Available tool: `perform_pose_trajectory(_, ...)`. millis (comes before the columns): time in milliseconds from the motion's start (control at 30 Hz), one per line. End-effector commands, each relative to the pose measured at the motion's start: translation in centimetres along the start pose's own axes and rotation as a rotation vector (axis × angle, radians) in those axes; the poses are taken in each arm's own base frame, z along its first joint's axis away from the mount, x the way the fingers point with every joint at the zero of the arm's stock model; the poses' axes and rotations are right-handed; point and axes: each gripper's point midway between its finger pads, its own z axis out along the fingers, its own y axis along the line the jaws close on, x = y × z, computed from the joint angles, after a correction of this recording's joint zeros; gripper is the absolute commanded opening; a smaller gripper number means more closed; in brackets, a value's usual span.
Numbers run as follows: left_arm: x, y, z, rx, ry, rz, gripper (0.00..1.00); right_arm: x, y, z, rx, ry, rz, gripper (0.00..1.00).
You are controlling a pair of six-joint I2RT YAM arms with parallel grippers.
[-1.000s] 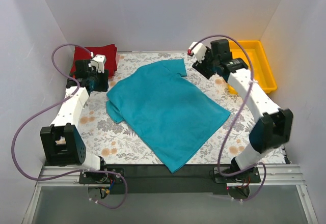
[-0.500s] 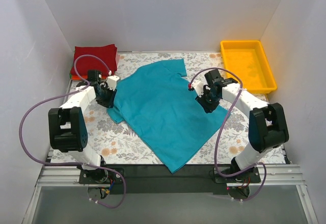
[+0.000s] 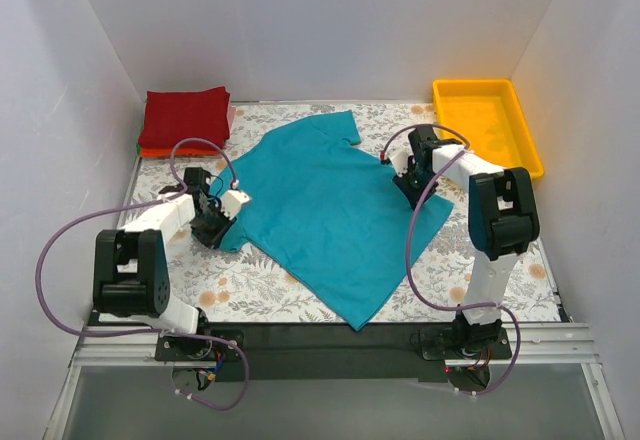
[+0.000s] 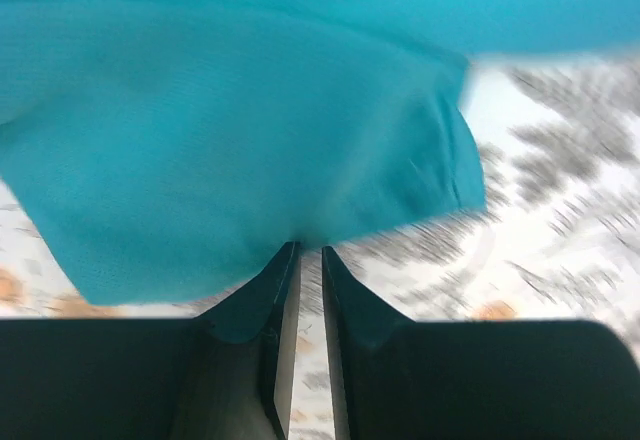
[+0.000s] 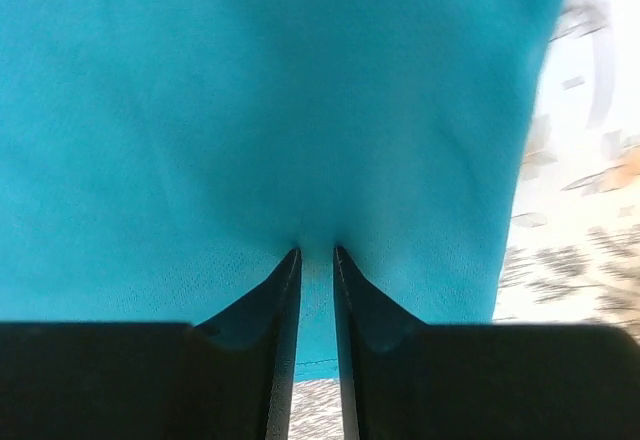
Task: Fold and stack the t-shirts
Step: Flatten the tshirt out
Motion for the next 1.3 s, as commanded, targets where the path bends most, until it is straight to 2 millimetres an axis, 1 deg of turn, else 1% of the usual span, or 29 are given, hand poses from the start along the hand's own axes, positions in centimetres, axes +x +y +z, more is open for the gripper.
perform_pose_trajectory(0, 2.7, -4.4, -2.2, 0.085, 0.094, 0.149, 0.13, -1.4, -4.0, 2.0, 0.082, -0.002, -0.001, 0.24)
perform_pose_trajectory(33, 2.5, -5.5, -3.3, 0.098, 0.074, 0.184, 0.13, -1.2, -4.9, 2.6, 0.103, 0.022, 0.004, 0.25)
perform_pose_trajectory(67, 3.2, -8.4, -4.4, 0.174, 0.116, 0.253, 0.13, -1.5, -6.0, 2.4, 0.125, 0.02, 0.012, 0.24)
perform_pose_trajectory(100, 2.9, -9.9, -5.3, 0.21, 0.106, 0.294, 0.13, -3.4, -7.5, 1.6, 0.161, -0.023, 0.012, 0.24)
perform_pose_trajectory(133, 1.3, -10.7, -7.0, 0.204, 0.042, 0.337, 0.15, -3.7, -7.9, 2.0, 0.164, -0.02, 0.014, 0.25)
perform_pose_trajectory(167, 0.8, -13.0, -8.4, 0.283, 0.02, 0.373, 0.16, -4.6, -8.5, 1.6, 0.178, -0.037, 0.008, 0.25)
perform_pose_trajectory(200, 0.0, -13.5, -9.3, 0.301, -0.01, 0.38, 0.17, -6.0, -9.1, 0.8, 0.193, -0.075, 0.004, 0.25)
perform_pose_trajectory(233, -2.3, -13.3, -11.2, 0.289, -0.074, 0.387, 0.19, -6.7, -9.3, -0.1, 0.196, -0.097, 0.002, 0.26)
perform_pose_trajectory(267, -2.9, -14.1, -11.9, 0.343, -0.071, 0.363, 0.19, -7.9, -9.5, -1.7, 0.207, -0.146, -0.006, 0.27)
perform_pose_trajectory(300, -3.9, -13.9, -12.5, 0.34, -0.088, 0.347, 0.2, -8.3, -9.5, -1.9, 0.208, -0.157, -0.008, 0.27)
perform_pose_trajectory(333, -5.7, -13.3, -13.3, 0.307, -0.128, 0.31, 0.21, -8.8, -9.5, -3.7, 0.218, -0.187, -0.01, 0.29)
perform_pose_trajectory(367, -7.1, -11.7, -12.6, 0.249, -0.152, 0.29, 0.21, -9.5, -8.9, -4.6, 0.194, -0.223, -0.016, 0.29)
perform_pose_trajectory(400, -7.6, -11.0, -12.2, 0.226, -0.16, 0.28, 0.21, -9.7, -8.6, -5.5, 0.191, -0.239, -0.019, 0.3)
perform_pose_trajectory(433, -7.7, -10.4, -11.6, 0.209, -0.153, 0.275, 0.21, -9.6, -7.9, -7.1, 0.185, -0.254, -0.024, 0.3)
perform_pose_trajectory(467, -8.0, -9.3, -10.4, 0.178, -0.158, 0.266, 0.21, -9.7, -7.1, -7.7, 0.164, -0.265, -0.028, 0.31)
perform_pose_trajectory(533, -8.1, -7.9, -8.5, 0.141, -0.132, 0.246, 0.21, -8.6, -5.2, -8.8, 0.135, -0.257, -0.039, 0.31)
perform_pose_trajectory(567, -8.9, -6.8, -7.5, 0.1, -0.158, 0.225, 0.21, -8.3, -4.3, -9.1, 0.111, -0.257, -0.041, 0.31)
perform_pose_trajectory(633, -8.9, -5.1, -5.8, 0.039, -0.139, 0.215, 0.22, -6.9, -2.4, -9.5, 0.062, -0.236, -0.024, 0.31)
perform_pose_trajectory(667, -9.9, -3.9, -5.2, -0.013, -0.171, 0.226, 0.22, -5.9, -1.0, -8.8, 0.019, -0.211, -0.017, 0.31)
perform_pose_trajectory(733, -8.9, -2.8, -3.6, -0.072, -0.139, 0.26, 0.23, -4.6, 0.9, -8.6, -0.022, -0.189, -0.001, 0.31)
perform_pose_trajectory(767, -9.2, -2.2, -3.1, -0.104, -0.155, 0.282, 0.23, -3.2, 1.9, -7.7, -0.055, -0.155, 0.012, 0.31)
perform_pose_trajectory(833, -7.5, -2.0, -1.6, -0.109, -0.099, 0.323, 0.22, -2.2, 3.0, -7.3, -0.077, -0.139, 0.016, 0.31)
perform_pose_trajectory(900, -6.0, -2.4, -0.8, -0.086, -0.051, 0.345, 0.22, -0.4, 3.7, -6.0, -0.097, -0.085, 0.026, 0.31)
perform_pose_trajectory(1000, -3.4, -3.8, 0.1, -0.028, 0.021, 0.381, 0.21, 0.9, 3.8, -4.2, -0.115, -0.024, 0.038, 0.3)
perform_pose_trajectory(1100, -0.2, -6.8, 0.6, 0.063, 0.112, 0.427, 0.2, 0.5, 3.4, -3.3, -0.114, -0.019, 0.043, 0.29)
perform_pose_trajectory(1167, 1.5, -9.8, 0.6, 0.137, 0.161, 0.473, 0.2, 0.0, 2.6, -2.8, -0.098, -0.01, 0.043, 0.29)
perform_pose_trajectory(1200, 1.5, -11.1, 0.2, 0.166, 0.15, 0.486, 0.2, -0.1, 2.2, -2.7, -0.088, -0.005, 0.041, 0.29)
perform_pose_trajectory(1233, 1.5, -13.0, 0.1, 0.201, 0.159, 0.543, 0.2, -0.7, 1.7, -2.6, -0.077, -0.009, 0.038, 0.29)
perform_pose_trajectory(1267, 1.8, -14.4, -0.5, 0.232, 0.174, 0.534, 0.2, -0.7, 1.3, -2.7, -0.062, -0.003, 0.035, 0.29)
